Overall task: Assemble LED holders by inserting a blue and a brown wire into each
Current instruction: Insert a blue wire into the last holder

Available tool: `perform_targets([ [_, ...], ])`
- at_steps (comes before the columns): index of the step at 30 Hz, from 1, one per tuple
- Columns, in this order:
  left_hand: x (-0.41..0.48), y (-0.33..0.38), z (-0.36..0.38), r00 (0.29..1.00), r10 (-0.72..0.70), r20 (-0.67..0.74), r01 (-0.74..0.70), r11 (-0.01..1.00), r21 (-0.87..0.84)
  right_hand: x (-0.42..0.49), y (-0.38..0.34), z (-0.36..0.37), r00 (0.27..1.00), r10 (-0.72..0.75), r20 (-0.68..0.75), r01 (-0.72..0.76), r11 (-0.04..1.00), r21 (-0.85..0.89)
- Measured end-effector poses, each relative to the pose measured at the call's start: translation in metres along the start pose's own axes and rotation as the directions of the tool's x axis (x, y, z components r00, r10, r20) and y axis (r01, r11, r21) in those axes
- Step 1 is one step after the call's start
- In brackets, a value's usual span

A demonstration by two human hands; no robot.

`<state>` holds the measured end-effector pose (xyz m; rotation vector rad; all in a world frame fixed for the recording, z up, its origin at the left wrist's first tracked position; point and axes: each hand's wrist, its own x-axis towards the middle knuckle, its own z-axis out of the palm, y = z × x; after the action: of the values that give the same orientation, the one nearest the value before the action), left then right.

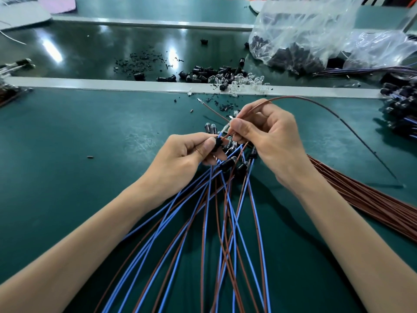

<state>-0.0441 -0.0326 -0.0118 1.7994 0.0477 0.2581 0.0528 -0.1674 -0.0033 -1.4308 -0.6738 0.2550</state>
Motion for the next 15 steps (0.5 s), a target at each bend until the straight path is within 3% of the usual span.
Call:
perform_targets([
  [7,-0.0009,0.0008,0.003,0.996,-0.042,0.076,0.051,0.992,-0.113,-0.002,0.0015,0.0045,0.992,-0.078,-0.097,0.08,0.997,0.011],
  [15,0.0027,-0.0049,-0.0008,0.996,-0.086,0.038,0.093,0.973,-0.213,-0.0013,0.0005,0.0036,0.998,-0.042,-0.049,0.044,0.999,0.03],
])
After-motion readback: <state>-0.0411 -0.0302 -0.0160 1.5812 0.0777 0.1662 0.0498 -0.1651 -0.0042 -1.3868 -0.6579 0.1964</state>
